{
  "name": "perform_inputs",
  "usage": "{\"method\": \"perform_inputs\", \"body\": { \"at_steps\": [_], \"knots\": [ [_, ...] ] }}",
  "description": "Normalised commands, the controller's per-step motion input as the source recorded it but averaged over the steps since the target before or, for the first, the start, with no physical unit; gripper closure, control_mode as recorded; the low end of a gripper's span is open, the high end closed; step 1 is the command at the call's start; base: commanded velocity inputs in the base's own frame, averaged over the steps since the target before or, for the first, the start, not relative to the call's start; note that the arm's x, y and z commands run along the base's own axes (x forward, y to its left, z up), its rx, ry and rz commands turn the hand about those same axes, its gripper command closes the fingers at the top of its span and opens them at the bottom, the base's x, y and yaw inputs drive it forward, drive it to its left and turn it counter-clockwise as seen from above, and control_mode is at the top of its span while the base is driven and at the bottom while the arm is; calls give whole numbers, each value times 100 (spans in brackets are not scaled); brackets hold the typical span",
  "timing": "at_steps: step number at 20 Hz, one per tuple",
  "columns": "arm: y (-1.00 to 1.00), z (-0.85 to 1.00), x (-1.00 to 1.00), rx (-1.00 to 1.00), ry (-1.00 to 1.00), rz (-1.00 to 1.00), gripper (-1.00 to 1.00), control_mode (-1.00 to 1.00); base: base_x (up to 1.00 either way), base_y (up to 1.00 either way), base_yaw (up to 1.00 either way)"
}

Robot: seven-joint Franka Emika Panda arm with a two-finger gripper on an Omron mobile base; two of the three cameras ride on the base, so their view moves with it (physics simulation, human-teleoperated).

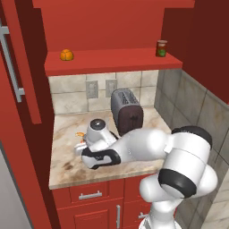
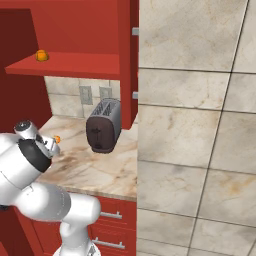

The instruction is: Pick the cans from the counter and place them in their designated side in the cabinet.

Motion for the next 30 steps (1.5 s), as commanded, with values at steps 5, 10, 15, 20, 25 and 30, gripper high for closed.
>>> {"method": "perform_inputs", "body": {
  "at_steps": [5, 10, 15, 20, 25, 30],
  "knots": [
    [0, -7, -2, 0, 6, -3, 100, -100, 0, 0, 0],
    [-1, 32, -26, 0, -10, 0, 100, -100, 0, 0, 0],
    [-10, 49, -33, 0, -15, 0, 100, -100, 0, 0, 0],
    [-24, 50, -25, 0, -10, 0, 100, -100, 0, 0, 0],
    [-26, 50, -21, 0, -8, 0, 100, -100, 0, 0, 0],
    [-24, 48, -17, 2, -2, 0, 100, -100, 0, 0, 0]
  ]
}}
